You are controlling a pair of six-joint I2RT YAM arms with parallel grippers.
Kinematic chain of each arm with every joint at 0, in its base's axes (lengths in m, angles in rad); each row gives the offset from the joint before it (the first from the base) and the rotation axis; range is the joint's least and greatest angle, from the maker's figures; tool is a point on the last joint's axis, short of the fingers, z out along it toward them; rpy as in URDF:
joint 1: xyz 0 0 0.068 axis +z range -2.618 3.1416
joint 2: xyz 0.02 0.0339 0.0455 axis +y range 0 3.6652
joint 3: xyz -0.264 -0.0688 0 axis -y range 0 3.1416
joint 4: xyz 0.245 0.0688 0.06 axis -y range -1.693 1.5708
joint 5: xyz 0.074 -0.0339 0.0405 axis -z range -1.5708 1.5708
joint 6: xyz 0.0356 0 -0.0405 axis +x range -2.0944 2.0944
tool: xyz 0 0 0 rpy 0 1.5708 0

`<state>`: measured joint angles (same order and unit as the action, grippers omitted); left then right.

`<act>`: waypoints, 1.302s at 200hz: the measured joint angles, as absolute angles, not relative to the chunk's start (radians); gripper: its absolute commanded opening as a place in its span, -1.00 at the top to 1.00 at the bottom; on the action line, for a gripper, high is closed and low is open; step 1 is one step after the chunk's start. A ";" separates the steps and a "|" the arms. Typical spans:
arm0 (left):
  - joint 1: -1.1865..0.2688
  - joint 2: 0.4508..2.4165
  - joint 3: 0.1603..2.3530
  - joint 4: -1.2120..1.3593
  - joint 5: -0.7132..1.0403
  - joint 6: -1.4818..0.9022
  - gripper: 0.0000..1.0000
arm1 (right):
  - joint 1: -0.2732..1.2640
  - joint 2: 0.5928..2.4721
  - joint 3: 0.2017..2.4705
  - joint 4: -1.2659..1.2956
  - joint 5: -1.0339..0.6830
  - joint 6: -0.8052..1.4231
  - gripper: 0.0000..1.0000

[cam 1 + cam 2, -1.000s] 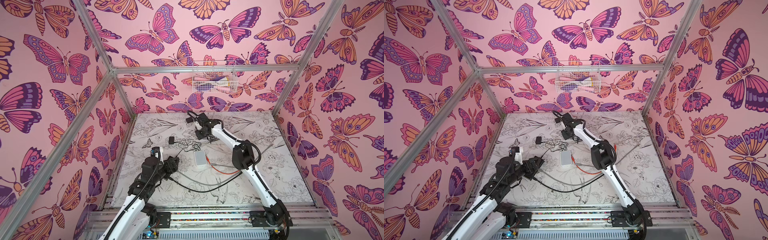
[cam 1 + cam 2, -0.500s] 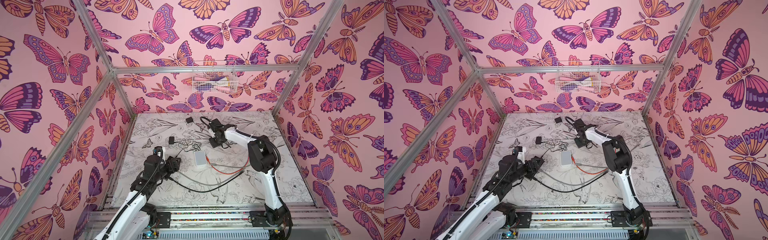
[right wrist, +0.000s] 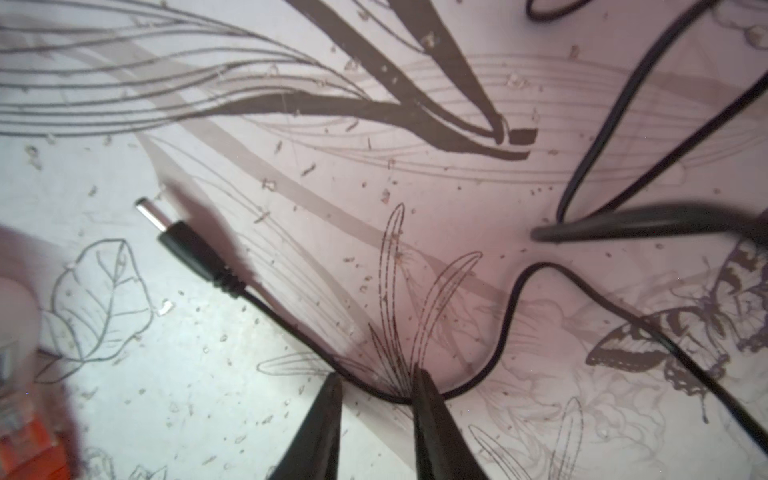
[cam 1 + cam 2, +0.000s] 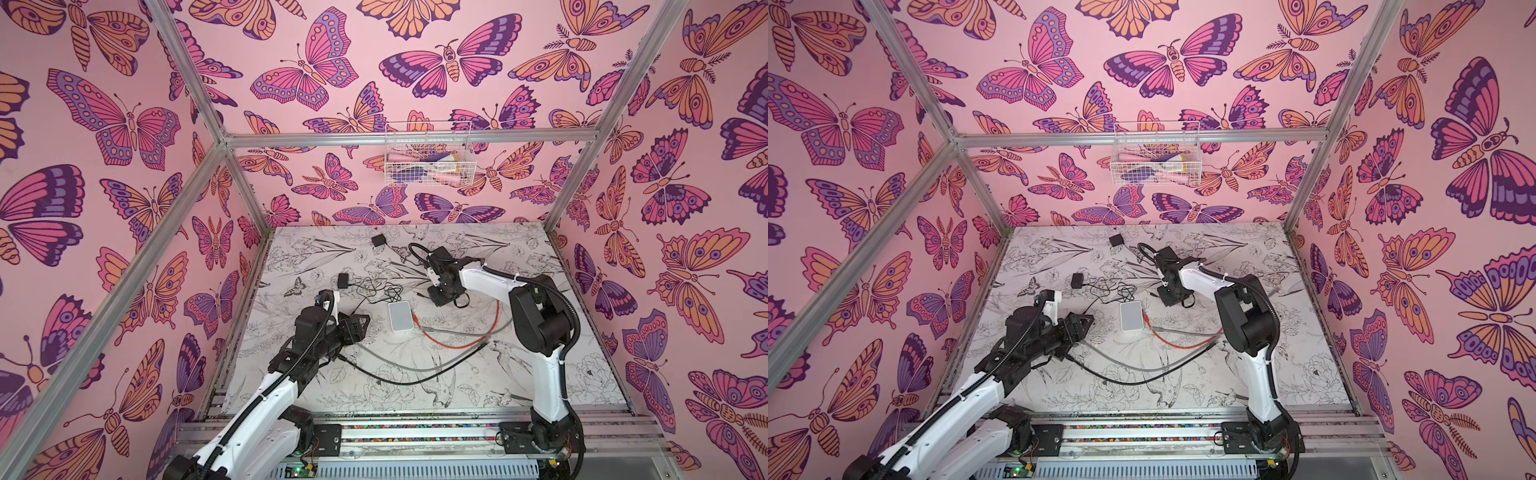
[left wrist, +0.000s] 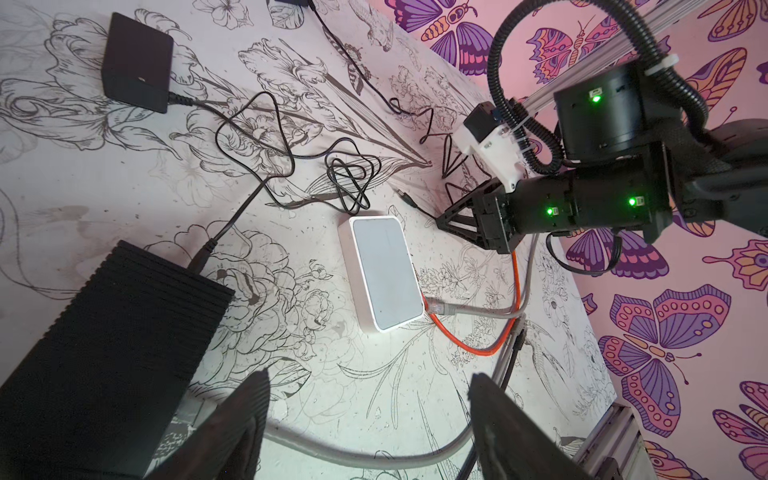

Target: Insert the plug into the switch port

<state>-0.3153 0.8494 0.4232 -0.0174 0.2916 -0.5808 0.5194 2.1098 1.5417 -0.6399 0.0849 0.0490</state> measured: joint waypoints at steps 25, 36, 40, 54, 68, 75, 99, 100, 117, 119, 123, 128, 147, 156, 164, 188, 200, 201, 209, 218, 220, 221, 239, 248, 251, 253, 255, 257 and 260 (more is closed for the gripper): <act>-0.315 0.834 0.423 -0.015 0.292 -0.580 -0.56 | 0.511 2.146 1.610 -0.693 0.073 0.052 0.32; -0.315 0.828 0.423 -0.015 0.291 -0.580 -0.56 | 0.508 2.168 1.654 -0.709 0.064 0.050 0.33; -0.315 0.826 0.423 -0.015 0.291 -0.580 -0.56 | 0.507 2.176 1.666 -0.713 0.057 0.047 0.33; -0.315 0.820 0.423 -0.015 0.290 -0.580 -0.56 | 0.506 2.183 1.687 -0.717 0.036 0.035 0.33; -0.315 0.815 0.423 -0.015 0.288 -0.580 -0.56 | 0.506 2.183 1.693 -0.724 0.012 0.017 0.33; -0.315 0.813 0.423 -0.016 0.288 -0.580 -0.56 | 0.507 2.183 1.693 -0.725 -0.002 0.005 0.33; -0.315 0.808 0.423 -0.017 0.287 -0.579 -0.56 | 0.511 2.183 1.696 -0.742 -0.043 -0.032 0.31; -0.315 0.808 0.423 -0.016 0.287 -0.579 -0.56 | 0.511 2.183 1.697 -0.744 -0.045 -0.034 0.31; -0.315 0.807 0.423 -0.019 0.284 -0.576 -0.56 | 0.517 2.183 1.706 -0.758 -0.065 -0.057 0.30; -0.315 0.806 0.423 -0.019 0.284 -0.576 -0.56 | 0.519 2.183 1.707 -0.758 -0.068 -0.059 0.30; -0.315 0.806 0.423 -0.020 0.284 -0.576 -0.56 | 0.521 2.183 1.708 -0.759 -0.072 -0.061 0.29; -0.315 0.805 0.423 -0.022 0.283 -0.576 -0.56 | 0.524 2.183 1.710 -0.759 -0.078 -0.065 0.28; -0.315 0.797 0.423 -0.025 0.278 -0.573 -0.56 | 0.533 2.183 1.710 -0.759 -0.099 -0.083 0.25; -0.315 0.793 0.423 -0.025 0.276 -0.570 -0.57 | 0.540 2.183 1.710 -0.759 -0.106 -0.093 0.24; -0.315 0.789 0.423 -0.025 0.274 -0.567 -0.57 | 0.546 2.183 1.710 -0.758 -0.108 -0.104 0.23; -0.315 0.783 0.423 -0.027 0.272 -0.563 -0.57 | 0.567 2.183 1.714 -0.757 -0.112 -0.140 0.20; -0.315 0.778 0.423 -0.030 0.272 -0.561 -0.57 | 0.575 2.185 1.730 -0.762 -0.114 -0.158 0.18; -0.315 0.778 0.423 -0.030 0.272 -0.561 -0.57 | 0.576 2.186 1.732 -0.763 -0.115 -0.160 0.17; -0.315 0.773 0.423 -0.031 0.272 -0.561 -0.57 | 0.578 2.191 1.751 -0.767 -0.115 -0.169 0.16; -0.315 0.767 0.423 -0.032 0.272 -0.559 -0.57 | 0.579 2.198 1.777 -0.769 -0.114 -0.183 0.16; -0.315 0.765 0.423 -0.032 0.272 -0.558 -0.57 | 0.579 2.200 1.783 -0.768 -0.114 -0.185 0.15; -0.315 0.764 0.423 -0.032 0.272 -0.558 -0.57 | 0.579 2.201 1.787 -0.769 -0.114 -0.187 0.15; -0.315 0.751 0.423 -0.035 0.272 -0.558 -0.57 | 0.579 2.230 1.854 -0.782 -0.109 -0.212 0.14; -0.315 0.745 0.423 -0.039 0.272 -0.558 -0.57 | 0.578 2.249 1.888 -0.792 -0.106 -0.224 0.14; -0.315 0.743 0.423 -0.039 0.272 -0.558 -0.57 | 0.578 2.254 1.897 -0.796 -0.105 -0.228 0.14; -0.315 0.741 0.423 -0.041 0.272 -0.558 -0.57 | 0.578 2.258 1.903 -0.798 -0.105 -0.231 0.15; -0.315 0.740 0.423 -0.042 0.272 -0.558 -0.57 | 0.578 2.261 1.908 -0.801 -0.105 -0.235 0.15; -0.315 0.739 0.423 -0.043 0.272 -0.557 -0.57 | 0.578 2.264 1.914 -0.803 -0.105 -0.237 0.15; -0.315 0.737 0.423 -0.046 0.272 -0.557 -0.57 | 0.578 2.269 1.920 -0.808 -0.105 -0.241 0.15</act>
<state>-0.3149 0.7368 0.4232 -0.0456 0.2718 -0.5571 0.5777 2.2692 1.9202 -0.8078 -0.1051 -0.2405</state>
